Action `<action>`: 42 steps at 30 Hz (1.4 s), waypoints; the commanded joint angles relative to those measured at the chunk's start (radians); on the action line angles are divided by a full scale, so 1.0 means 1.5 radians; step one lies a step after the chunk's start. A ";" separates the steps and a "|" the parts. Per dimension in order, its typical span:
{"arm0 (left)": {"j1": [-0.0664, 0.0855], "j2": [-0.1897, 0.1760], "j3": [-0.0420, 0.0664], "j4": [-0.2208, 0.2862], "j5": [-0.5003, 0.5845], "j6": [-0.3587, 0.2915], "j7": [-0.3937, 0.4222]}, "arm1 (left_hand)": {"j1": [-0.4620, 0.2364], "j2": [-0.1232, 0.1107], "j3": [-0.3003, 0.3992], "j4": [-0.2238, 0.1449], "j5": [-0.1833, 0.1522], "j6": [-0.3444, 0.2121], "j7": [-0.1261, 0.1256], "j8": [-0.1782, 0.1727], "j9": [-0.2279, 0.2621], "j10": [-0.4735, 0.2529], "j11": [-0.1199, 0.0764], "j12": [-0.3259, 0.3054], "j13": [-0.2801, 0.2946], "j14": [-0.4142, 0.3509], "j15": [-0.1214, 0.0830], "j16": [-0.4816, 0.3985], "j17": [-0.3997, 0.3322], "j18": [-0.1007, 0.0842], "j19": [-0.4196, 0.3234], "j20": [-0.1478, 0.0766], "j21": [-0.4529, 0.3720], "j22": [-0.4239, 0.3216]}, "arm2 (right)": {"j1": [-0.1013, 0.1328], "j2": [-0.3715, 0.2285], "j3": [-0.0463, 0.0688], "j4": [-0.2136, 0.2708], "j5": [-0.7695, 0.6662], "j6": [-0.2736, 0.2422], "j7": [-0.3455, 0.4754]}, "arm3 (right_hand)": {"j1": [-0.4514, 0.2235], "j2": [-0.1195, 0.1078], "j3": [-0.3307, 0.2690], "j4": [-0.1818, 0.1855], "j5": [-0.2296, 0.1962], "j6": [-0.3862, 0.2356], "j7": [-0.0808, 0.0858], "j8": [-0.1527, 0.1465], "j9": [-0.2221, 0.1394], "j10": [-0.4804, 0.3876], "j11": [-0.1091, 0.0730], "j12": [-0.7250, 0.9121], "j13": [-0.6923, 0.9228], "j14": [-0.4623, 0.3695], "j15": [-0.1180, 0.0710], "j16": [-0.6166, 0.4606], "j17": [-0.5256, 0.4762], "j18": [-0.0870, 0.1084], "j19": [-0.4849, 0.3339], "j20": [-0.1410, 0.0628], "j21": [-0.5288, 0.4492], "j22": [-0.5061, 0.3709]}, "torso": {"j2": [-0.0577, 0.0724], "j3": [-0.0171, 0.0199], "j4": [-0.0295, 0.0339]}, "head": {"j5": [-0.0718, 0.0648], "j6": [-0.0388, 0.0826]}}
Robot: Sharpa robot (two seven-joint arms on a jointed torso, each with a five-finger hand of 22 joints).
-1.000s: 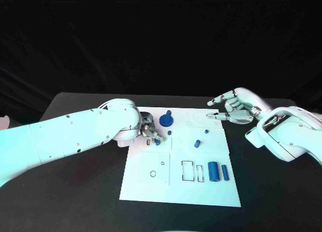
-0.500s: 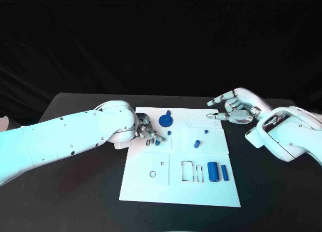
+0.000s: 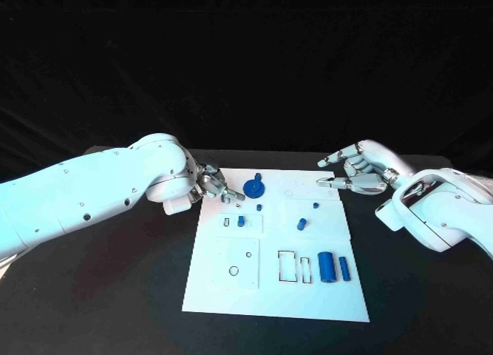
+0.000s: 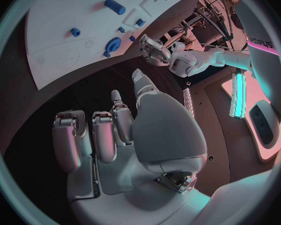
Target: Assemble the parts on the task board
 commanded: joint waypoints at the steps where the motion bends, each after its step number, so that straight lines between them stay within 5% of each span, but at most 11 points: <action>1: 0.012 0.011 0.002 -0.034 -0.005 0.077 0.008 | 0.000 0.004 -0.007 0.001 0.001 0.004 0.003 -0.006 -0.005 -0.003 0.001 0.000 0.000 0.069 0.006 0.002 0.175 0.008 0.002 0.003 0.000 0.027 | -0.001 0.001 0.000 -0.001 0.000 0.008 0.004 | -0.006 0.001 -0.004 0.001 0.001 0.001 -0.002 0.002 0.001 -0.006 0.000 -0.004 0.068 0.052 0.001 -0.002 0.099 0.003 0.041 0.000 -0.004 0.124 | 0.000 0.0001 0.0011 | 0.001 0.002; 10: 0.022 0.060 -0.003 -0.124 -0.063 0.087 0.010 | -0.009 0.010 -0.022 0.001 0.001 0.018 0.002 -0.009 -0.015 0.001 0.000 0.006 0.004 0.069 0.006 0.002 0.175 0.007 0.007 0.005 0.005 0.035 | -0.001 0.004 0.000 -0.002 0.000 0.008 0.003 | -0.006 0.001 -0.004 0.001 0.001 0.001 -0.002 0.002 0.001 -0.006 0.000 -0.004 0.068 0.052 0.001 -0.002 0.099 0.003 0.041 0.000 -0.004 0.124 | 0.002 -0.0017 0.0004 | 0.005 0.004; 18: 0.023 0.105 -0.014 -0.194 -0.090 0.100 0.011 | -0.007 0.016 -0.027 0.000 0.001 0.030 -0.002 -0.005 -0.018 0.005 -0.002 0.012 0.009 0.069 0.005 0.002 0.175 0.005 0.010 0.004 0.009 0.042 | -0.002 0.007 0.000 -0.004 0.000 0.009 0.004 | -0.007 0.002 -0.005 0.002 0.001 0.000 -0.002 0.002 0.001 -0.006 0.000 -0.003 0.068 0.052 0.001 -0.002 0.100 0.003 0.041 0.000 -0.004 0.124 | 0.001 -0.0007 -0.0004 | 0.008 0.002; 27: 0.020 0.127 -0.021 -0.220 -0.104 0.120 0.008 | -0.002 0.016 -0.030 0.000 0.000 0.036 -0.004 -0.002 -0.019 0.007 -0.004 0.014 0.011 0.069 0.004 0.002 0.175 0.005 0.012 0.003 0.011 0.045 | -0.002 0.009 0.000 -0.004 -0.001 0.009 0.004 | -0.007 0.002 -0.005 0.002 0.001 0.000 -0.002 0.002 0.001 -0.006 0.000 -0.003 0.068 0.052 0.001 -0.002 0.100 0.003 0.041 0.000 -0.004 0.124 | 0.000 -0.0002 0.0001 | 0.008 -0.001; 42: 0.019 0.133 -0.024 -0.227 -0.103 0.146 0.006 | 0.021 0.029 -0.029 -0.003 0.001 0.044 -0.007 0.002 -0.020 0.009 -0.007 0.017 0.012 0.069 0.001 0.002 0.175 0.004 0.013 0.001 0.013 0.049 | -0.002 0.009 0.000 -0.005 -0.001 0.009 0.004 | -0.007 0.002 -0.005 0.002 0.001 0.000 -0.002 0.002 0.001 -0.006 0.000 -0.003 0.068 0.052 0.001 -0.002 0.100 0.003 0.041 0.000 -0.004 0.124 | 0.000 0.0000 0.0004 | 0.011 -0.004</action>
